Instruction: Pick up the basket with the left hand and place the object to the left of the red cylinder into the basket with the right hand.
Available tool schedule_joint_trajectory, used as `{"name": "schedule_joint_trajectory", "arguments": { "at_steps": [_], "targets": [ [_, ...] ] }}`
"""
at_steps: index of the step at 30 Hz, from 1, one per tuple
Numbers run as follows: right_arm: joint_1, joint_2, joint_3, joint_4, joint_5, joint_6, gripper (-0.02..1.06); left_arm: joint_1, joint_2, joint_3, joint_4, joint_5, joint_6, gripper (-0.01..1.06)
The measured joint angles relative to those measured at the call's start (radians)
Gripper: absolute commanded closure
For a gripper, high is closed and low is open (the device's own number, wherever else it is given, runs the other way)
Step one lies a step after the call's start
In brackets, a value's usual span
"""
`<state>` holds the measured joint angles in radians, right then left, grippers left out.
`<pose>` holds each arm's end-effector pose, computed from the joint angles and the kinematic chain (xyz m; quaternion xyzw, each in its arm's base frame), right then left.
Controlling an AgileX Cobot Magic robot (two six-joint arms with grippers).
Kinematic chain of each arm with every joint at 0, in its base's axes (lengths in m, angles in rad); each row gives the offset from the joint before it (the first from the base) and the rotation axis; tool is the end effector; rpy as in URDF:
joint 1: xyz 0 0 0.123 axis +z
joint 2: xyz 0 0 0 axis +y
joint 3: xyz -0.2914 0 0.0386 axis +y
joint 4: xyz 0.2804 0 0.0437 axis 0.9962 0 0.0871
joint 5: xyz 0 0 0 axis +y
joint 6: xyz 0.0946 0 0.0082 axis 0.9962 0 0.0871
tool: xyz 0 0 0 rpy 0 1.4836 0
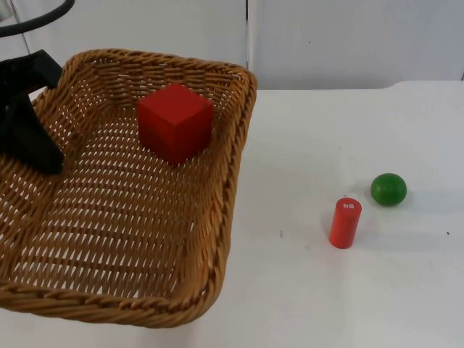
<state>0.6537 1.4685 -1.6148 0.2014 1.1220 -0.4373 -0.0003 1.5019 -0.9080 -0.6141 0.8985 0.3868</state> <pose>0.2588 0.2198 0.4289 -0.4772 0.8071 0.1353 0.3201 0.2974 -0.0429 0.2139 0.0178 0.9645 -0.2314 0.1256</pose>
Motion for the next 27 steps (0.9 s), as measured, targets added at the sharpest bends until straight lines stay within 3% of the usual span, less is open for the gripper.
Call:
{"name": "schedule_joint_trajectory", "arguments": {
  "at_steps": [9, 27],
  "targets": [
    [0.0, -0.133, 0.21, -0.012, -0.079, 0.0, 0.38, 0.0, 0.0, 0.0, 0.0, 0.0, 0.004, 1.05],
    [0.0, -0.28, 0.329, -0.016, -0.111, 0.032, 0.38, 0.0, 0.0, 0.0, 0.0, 0.0, 0.008, 1.05]
  ]
}}
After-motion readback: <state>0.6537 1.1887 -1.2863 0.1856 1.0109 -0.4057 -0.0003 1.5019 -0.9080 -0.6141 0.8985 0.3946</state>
